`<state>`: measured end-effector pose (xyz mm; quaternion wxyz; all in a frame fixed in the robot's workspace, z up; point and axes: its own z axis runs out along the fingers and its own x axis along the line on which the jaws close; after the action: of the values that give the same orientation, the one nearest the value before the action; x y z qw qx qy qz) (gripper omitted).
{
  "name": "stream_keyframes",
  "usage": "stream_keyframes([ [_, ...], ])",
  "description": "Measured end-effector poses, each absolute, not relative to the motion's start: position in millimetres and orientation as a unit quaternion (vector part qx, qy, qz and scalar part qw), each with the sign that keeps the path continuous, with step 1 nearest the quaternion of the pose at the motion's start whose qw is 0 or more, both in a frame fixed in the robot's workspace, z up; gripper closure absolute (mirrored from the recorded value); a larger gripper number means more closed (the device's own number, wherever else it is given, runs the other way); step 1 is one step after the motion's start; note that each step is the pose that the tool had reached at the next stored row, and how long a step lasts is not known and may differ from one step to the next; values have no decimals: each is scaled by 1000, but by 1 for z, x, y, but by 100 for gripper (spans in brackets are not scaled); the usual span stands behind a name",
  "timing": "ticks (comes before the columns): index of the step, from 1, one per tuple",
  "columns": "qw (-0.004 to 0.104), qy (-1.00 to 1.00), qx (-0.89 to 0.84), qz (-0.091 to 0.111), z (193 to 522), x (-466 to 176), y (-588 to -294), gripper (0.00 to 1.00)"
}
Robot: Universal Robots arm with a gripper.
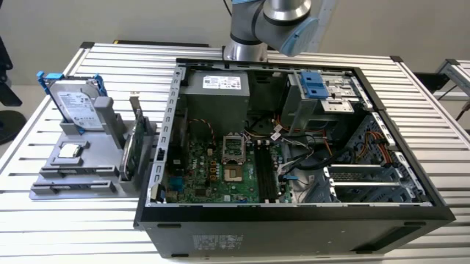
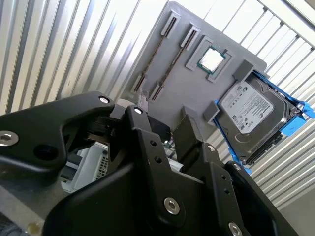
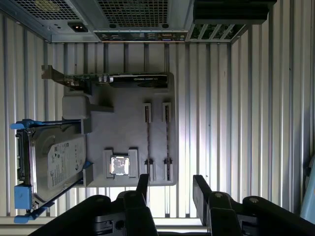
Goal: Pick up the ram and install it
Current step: 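Pick up the ram and move it above insertion slot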
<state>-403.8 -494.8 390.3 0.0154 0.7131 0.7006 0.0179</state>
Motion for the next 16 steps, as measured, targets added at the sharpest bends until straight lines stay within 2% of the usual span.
stream_keyframes([
  [16,11,701,713,13,368,-402,-497,0],
])
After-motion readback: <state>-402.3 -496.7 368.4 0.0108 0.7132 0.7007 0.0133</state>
